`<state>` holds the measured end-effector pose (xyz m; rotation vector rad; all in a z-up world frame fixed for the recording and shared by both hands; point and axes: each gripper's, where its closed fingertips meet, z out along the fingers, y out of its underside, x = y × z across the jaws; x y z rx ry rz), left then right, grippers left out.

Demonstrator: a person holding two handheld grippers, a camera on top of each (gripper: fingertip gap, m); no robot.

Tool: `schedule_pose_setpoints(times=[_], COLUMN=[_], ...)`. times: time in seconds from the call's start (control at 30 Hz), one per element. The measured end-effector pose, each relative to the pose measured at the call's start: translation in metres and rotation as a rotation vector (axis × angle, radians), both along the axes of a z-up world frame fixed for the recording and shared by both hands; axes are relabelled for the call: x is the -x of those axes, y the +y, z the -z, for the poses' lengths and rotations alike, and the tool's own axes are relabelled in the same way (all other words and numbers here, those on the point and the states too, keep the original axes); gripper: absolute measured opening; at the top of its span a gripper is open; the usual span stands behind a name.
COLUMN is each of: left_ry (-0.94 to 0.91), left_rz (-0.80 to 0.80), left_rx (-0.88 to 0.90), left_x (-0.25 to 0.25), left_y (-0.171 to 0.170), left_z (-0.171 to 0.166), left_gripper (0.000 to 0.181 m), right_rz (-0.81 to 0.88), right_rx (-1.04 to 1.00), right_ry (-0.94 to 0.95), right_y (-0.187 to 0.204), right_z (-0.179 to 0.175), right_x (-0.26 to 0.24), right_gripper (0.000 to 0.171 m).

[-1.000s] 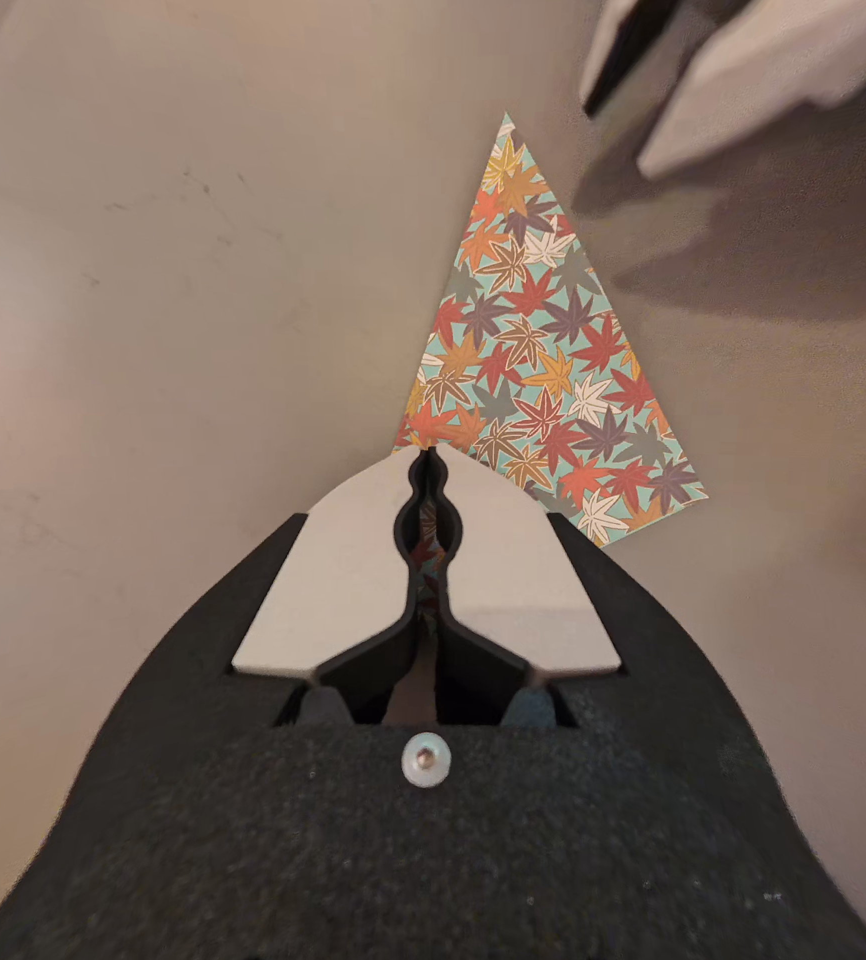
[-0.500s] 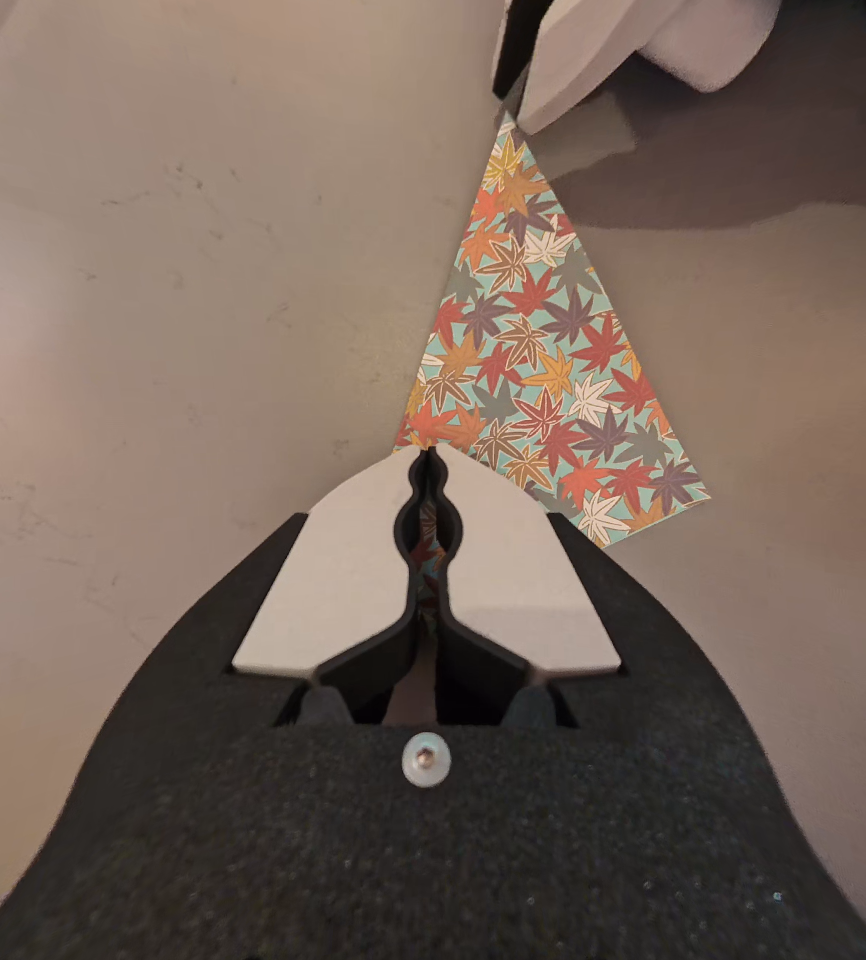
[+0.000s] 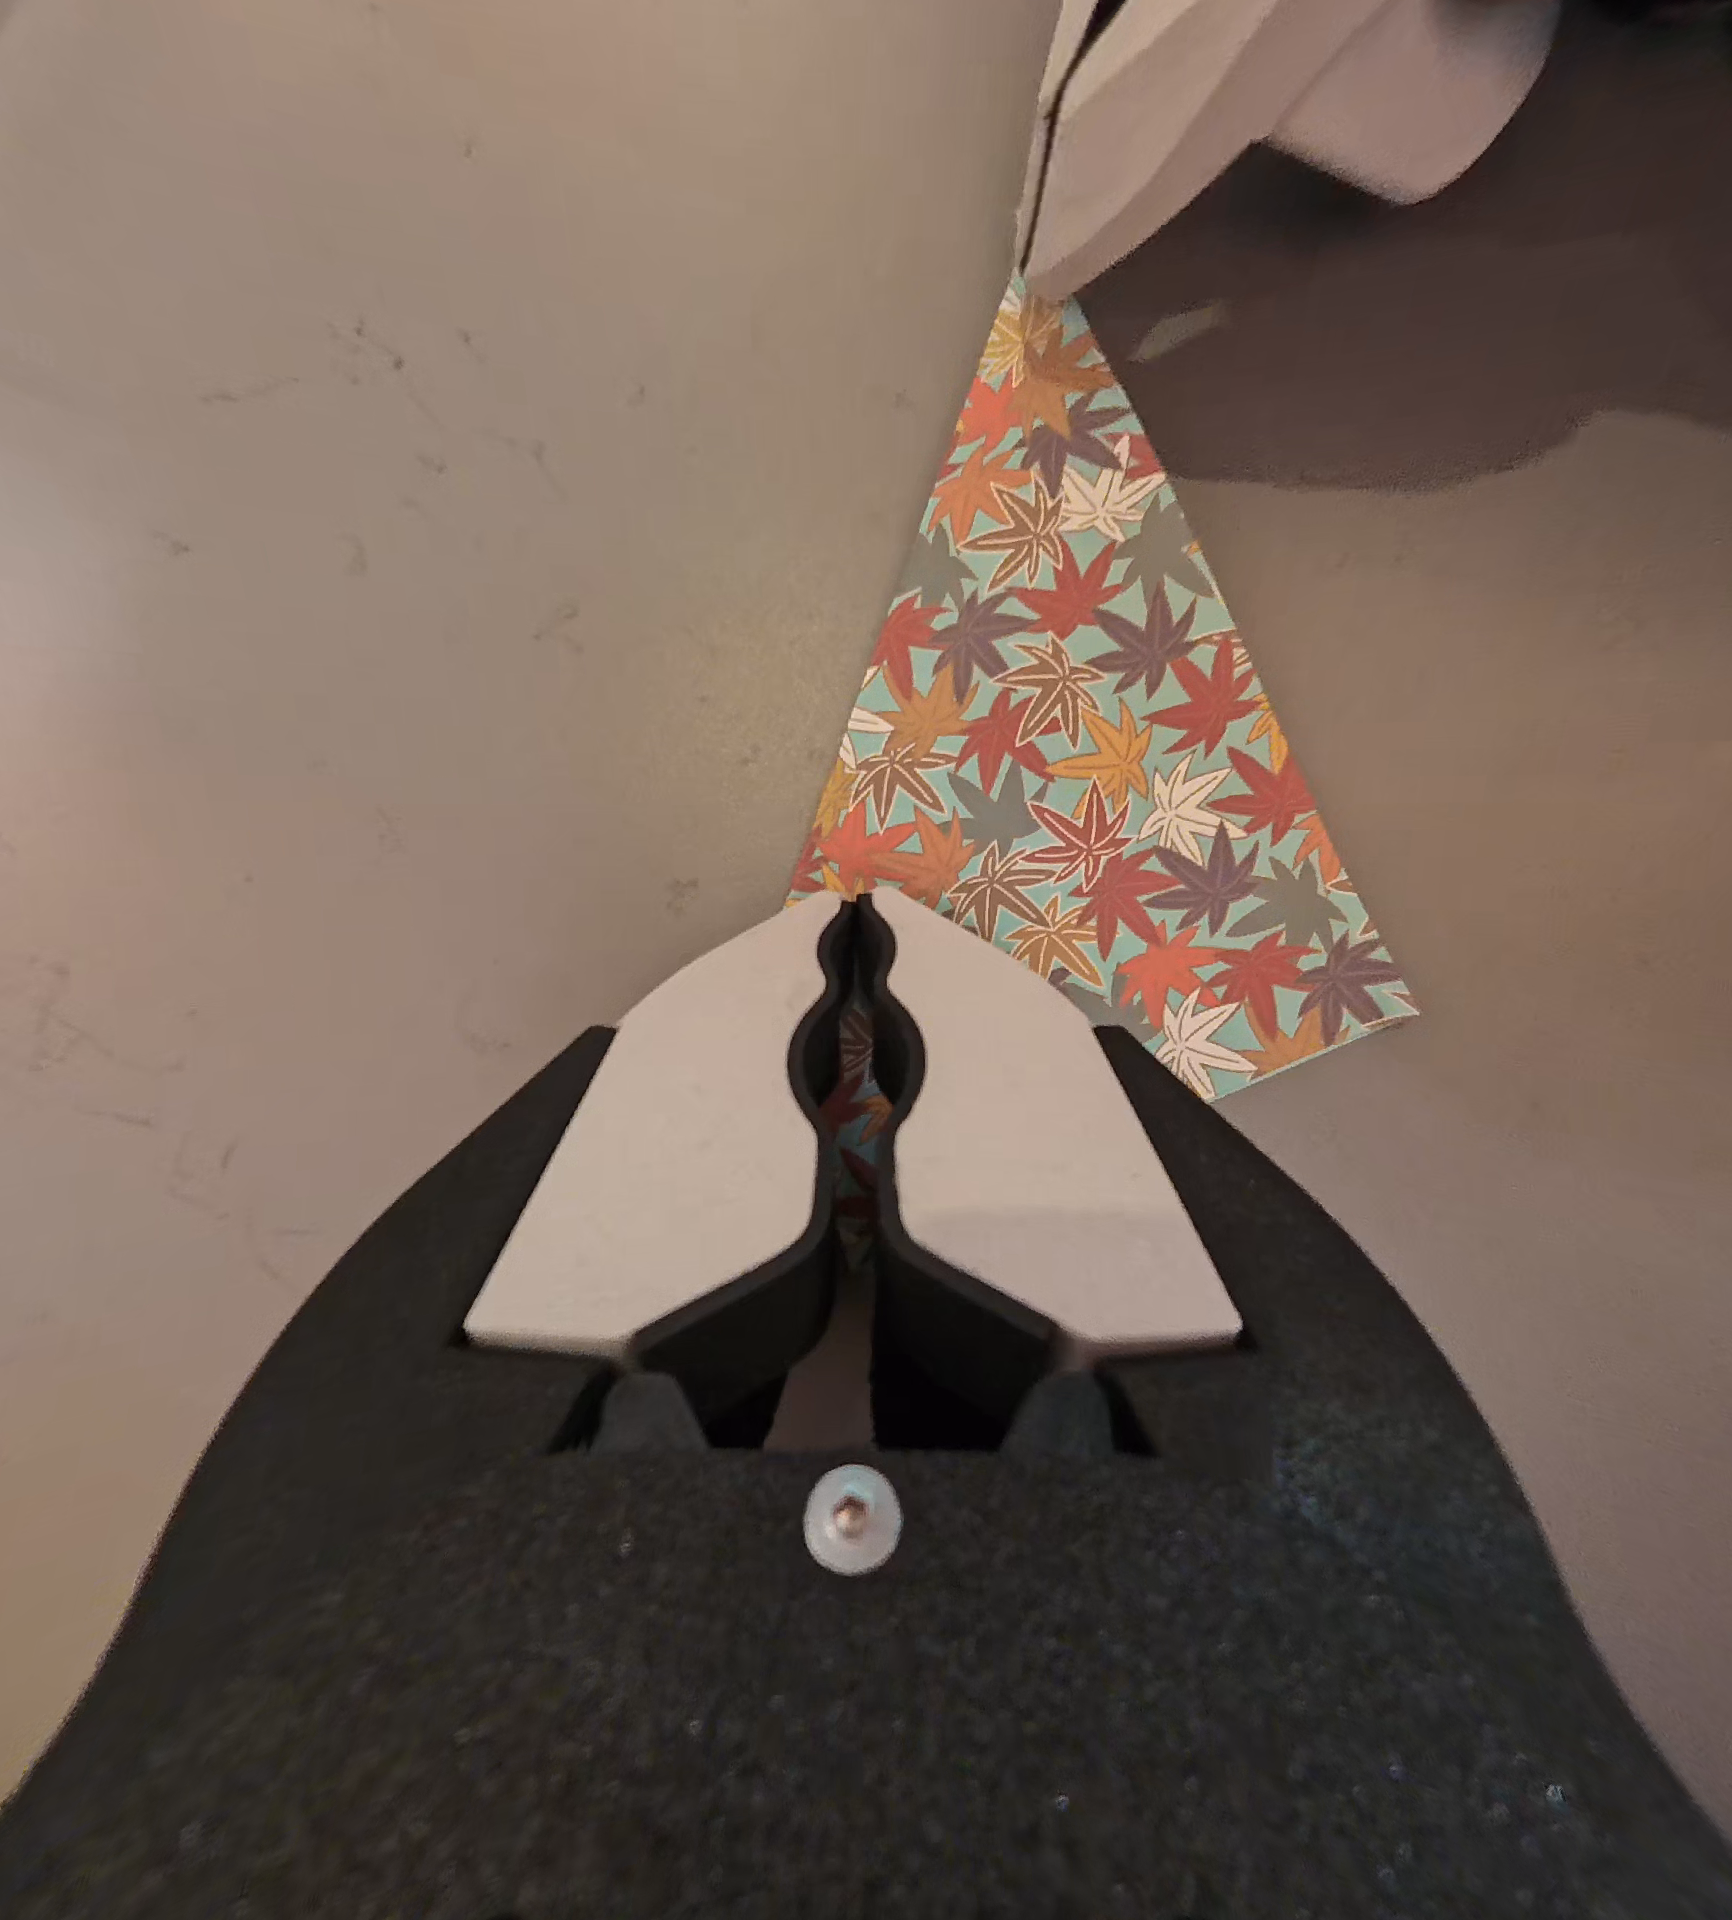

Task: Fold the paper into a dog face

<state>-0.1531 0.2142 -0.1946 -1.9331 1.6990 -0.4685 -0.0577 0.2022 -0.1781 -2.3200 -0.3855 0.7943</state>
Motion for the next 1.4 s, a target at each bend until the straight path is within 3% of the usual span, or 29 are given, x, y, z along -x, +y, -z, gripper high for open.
schedule_pose_setpoints(times=[0.17,0.23,0.27,0.33,0.47,0.87,1.13,1.3,1.4], left_ry=[0.008,0.011,0.011,0.007,-0.003,-0.006,0.000,0.002,0.008], left_rz=[0.006,0.012,0.016,0.021,0.017,0.022,0.024,0.026,0.025], left_rx=[0.001,-0.009,-0.012,-0.009,0.006,0.003,-0.009,-0.010,-0.013], left_x=[0.000,0.000,0.000,0.000,0.000,0.000,0.000,-0.001,-0.001], left_y=[-0.002,-0.002,-0.003,-0.003,-0.003,-0.003,-0.003,-0.004,-0.004], left_z=[0.000,0.000,0.000,0.000,0.000,0.000,0.000,0.000,0.000], left_gripper=[0.000,0.000,0.000,0.000,0.000,0.000,0.000,0.000,0.000], right_rz=[-0.043,-0.037,-0.045,-0.100,-0.121,-0.058,-0.006,-0.024,-0.034], right_rx=[-0.089,-0.107,-0.113,-0.091,-0.081,0.040,0.108,0.132,0.077], right_ry=[-0.086,-0.251,-0.342,-0.425,-0.334,0.132,0.079,0.059,0.019], right_y=[-0.002,0.000,0.000,-0.005,-0.008,-0.011,-0.010,-0.010,-0.008], right_z=[-0.009,0.001,0.007,0.015,0.014,-0.010,0.002,0.008,0.004], right_x=[0.001,-0.019,-0.027,-0.029,-0.012,0.003,-0.004,0.002,0.002], right_gripper=[0.000,0.000,0.011,0.015,0.024,0.022,0.020,0.001,0.000])
